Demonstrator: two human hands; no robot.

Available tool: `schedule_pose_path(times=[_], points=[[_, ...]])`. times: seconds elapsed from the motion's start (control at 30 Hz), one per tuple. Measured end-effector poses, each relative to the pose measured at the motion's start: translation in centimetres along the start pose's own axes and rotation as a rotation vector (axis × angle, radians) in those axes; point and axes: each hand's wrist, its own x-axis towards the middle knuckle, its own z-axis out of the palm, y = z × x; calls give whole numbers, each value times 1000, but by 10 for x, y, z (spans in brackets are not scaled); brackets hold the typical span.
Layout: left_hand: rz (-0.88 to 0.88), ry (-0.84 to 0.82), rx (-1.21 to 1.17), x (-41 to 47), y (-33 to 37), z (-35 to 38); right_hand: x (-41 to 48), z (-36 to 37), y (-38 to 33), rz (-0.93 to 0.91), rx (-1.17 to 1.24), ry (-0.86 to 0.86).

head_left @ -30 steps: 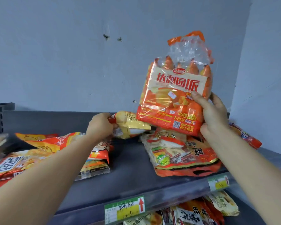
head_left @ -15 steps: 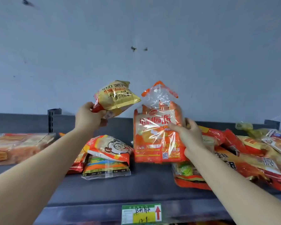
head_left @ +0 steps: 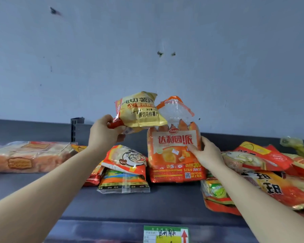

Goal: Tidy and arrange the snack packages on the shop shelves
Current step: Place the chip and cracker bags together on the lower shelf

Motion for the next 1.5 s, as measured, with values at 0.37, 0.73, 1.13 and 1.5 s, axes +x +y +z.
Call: schedule_pose_path(times=[0.37,0.73,1.13,1.5], points=[[228,-5,140,-31,12,20,-31,-8,-73,-137,628,-104],[228,-53,271,-63,11,-9,-48,5,-88,-206,786,-161],[-14,-45,-23,-87,26,-98,-97,47,-148,-354,834,-196],[-92,384,-178,-111,33,-286,-179,139,-238,-472,896,-628]])
